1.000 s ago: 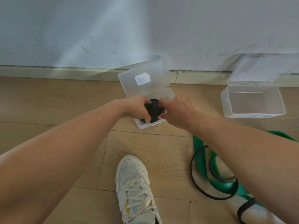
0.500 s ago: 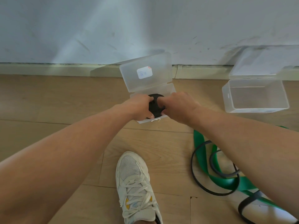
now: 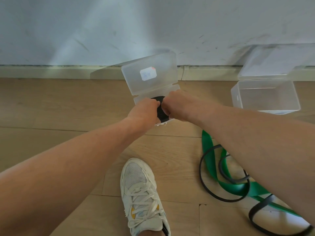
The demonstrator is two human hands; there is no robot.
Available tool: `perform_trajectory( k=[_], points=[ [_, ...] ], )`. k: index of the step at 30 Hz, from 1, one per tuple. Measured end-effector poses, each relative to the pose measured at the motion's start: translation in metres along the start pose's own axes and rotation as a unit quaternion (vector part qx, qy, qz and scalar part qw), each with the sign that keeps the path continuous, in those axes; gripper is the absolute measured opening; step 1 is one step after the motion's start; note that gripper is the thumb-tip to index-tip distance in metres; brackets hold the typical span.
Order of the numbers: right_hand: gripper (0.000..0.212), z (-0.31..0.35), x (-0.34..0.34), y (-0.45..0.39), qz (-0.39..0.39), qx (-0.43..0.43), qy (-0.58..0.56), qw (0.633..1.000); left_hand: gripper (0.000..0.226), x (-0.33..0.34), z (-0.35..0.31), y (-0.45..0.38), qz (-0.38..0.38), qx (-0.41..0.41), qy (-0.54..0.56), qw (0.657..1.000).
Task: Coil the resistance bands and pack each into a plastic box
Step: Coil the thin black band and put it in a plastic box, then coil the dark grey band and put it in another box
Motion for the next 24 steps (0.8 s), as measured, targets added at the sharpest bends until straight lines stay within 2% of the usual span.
perform_trajectory(
  k=[3,5,8,12,14,18,21,24],
  points=[
    [0.018,0.0,0.0,0.0,0.002,0.007,-0.012,1.0,0.06,-0.008,0.006,0.001,0.03,-0.008,0.008,0.999],
    [0.018,-0.001,0.0,0.002,-0.004,0.005,-0.025,1.0,0.066,-0.013,0.007,-0.001,0.052,-0.013,0.022,0.998],
    [0.019,-0.002,0.001,0.001,-0.002,0.014,-0.044,0.999,0.063,-0.013,0.003,0.0,0.042,-0.018,0.031,0.998],
    [0.021,-0.007,0.003,0.003,0.043,0.027,-0.107,0.993,0.062,-0.009,0.004,-0.001,0.019,-0.032,0.025,0.999],
    [0.024,-0.013,0.002,0.013,0.019,0.041,-0.158,0.986,0.062,-0.013,0.009,0.0,0.02,-0.043,0.029,0.998],
    [0.022,-0.04,-0.003,0.056,-0.079,0.102,-0.239,0.962,0.051,-0.027,0.004,0.01,0.001,-0.049,0.012,0.999],
    [0.018,-0.069,-0.007,0.097,-0.076,0.159,-0.245,0.954,0.041,-0.046,-0.024,0.022,-0.012,-0.024,-0.021,0.999],
    [0.022,-0.099,-0.012,0.14,-0.058,0.213,-0.238,0.946,0.04,-0.065,-0.073,0.037,0.009,0.031,-0.069,0.997]
  ],
)
Point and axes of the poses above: each hand's wrist, its own y-axis away from the middle knuckle, its own x-axis out of the palm, z = x × y, the point moved 3 cm from there along -y, towards the middle knuckle, and after that the axes turned 2 degrees about z, right-handed, at the moved point
